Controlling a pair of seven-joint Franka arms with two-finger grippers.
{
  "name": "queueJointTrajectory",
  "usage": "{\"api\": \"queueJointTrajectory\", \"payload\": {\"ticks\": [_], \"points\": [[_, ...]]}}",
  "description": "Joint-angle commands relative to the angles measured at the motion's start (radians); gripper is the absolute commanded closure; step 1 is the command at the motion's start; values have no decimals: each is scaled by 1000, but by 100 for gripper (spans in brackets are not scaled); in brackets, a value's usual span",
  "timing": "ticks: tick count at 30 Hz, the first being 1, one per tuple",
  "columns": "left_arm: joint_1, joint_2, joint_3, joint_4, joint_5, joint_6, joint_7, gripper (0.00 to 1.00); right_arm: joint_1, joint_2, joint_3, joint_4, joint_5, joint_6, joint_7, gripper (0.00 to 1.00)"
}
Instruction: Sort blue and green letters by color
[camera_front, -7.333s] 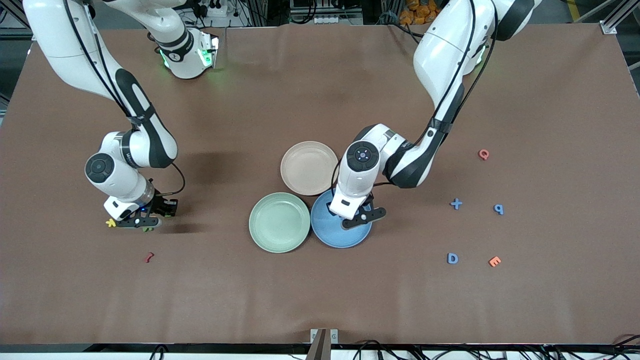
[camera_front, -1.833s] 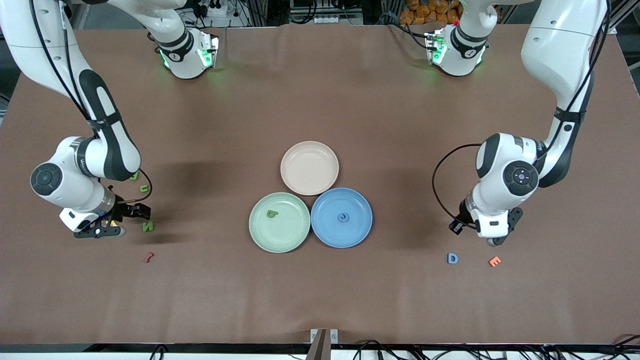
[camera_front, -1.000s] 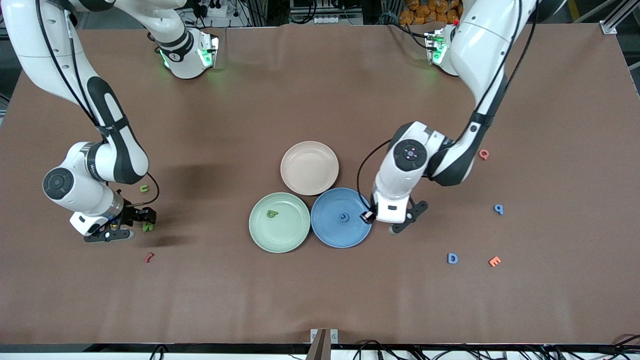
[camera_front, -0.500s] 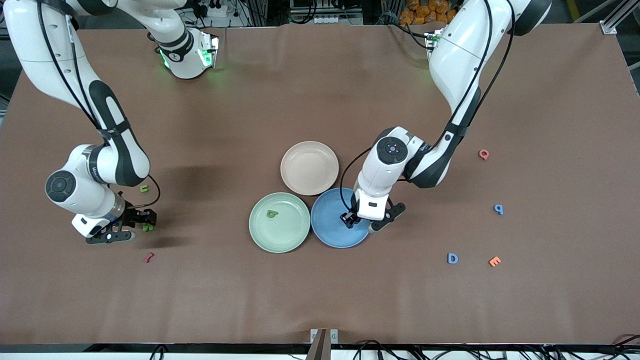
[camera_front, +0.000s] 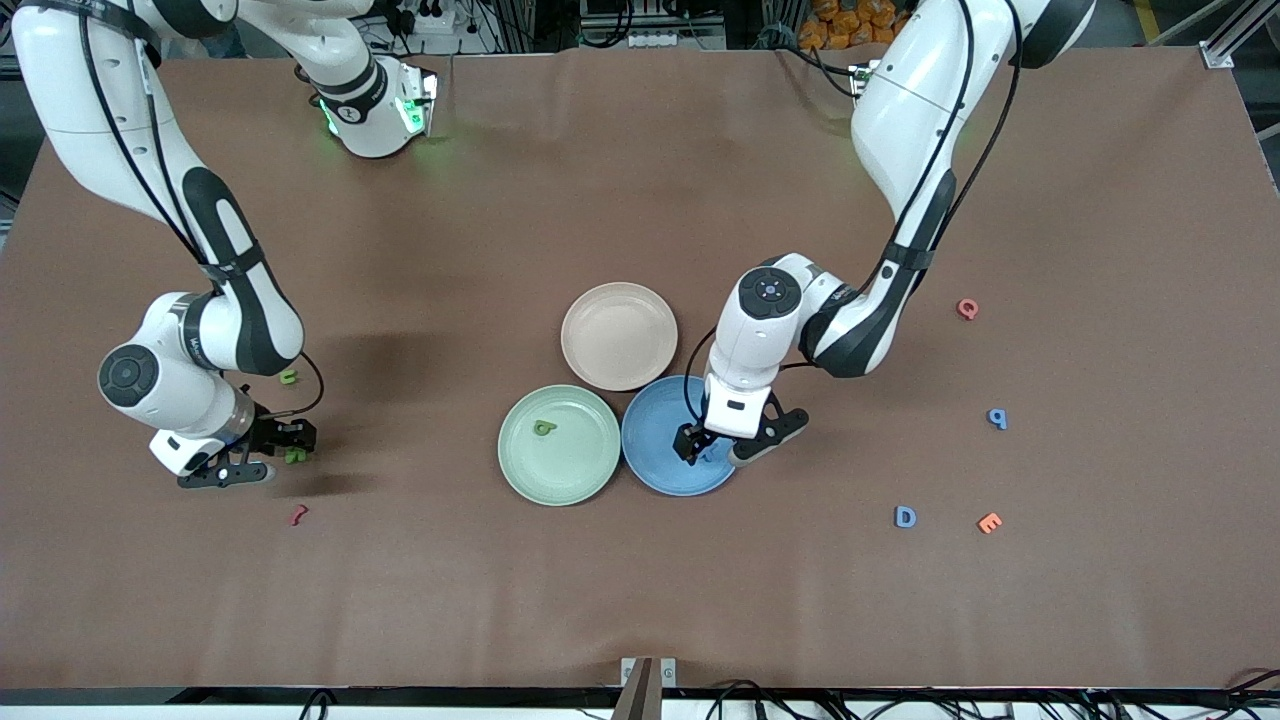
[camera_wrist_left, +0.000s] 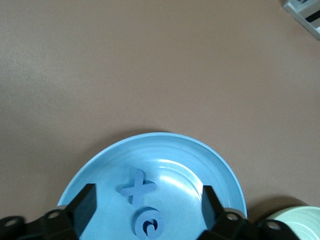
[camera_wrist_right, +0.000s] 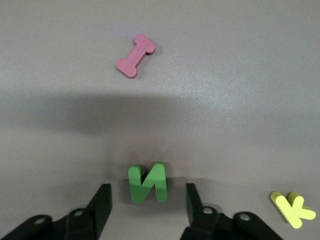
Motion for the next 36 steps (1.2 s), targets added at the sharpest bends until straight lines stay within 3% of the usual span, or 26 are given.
{"api": "queueJointTrajectory", "payload": {"ticks": [1,27,36], "points": [[4,-4,16,6,36,-38,-17,0,-7,18,6,22,3,5,-10,35],[347,-42,9,20,18,-230,330,0,-9,25,6,26,3,8,-10,44],[423,-27,9,43,-103,-230,471,0,-9,36,6,26,3,26,-10,46]]}}
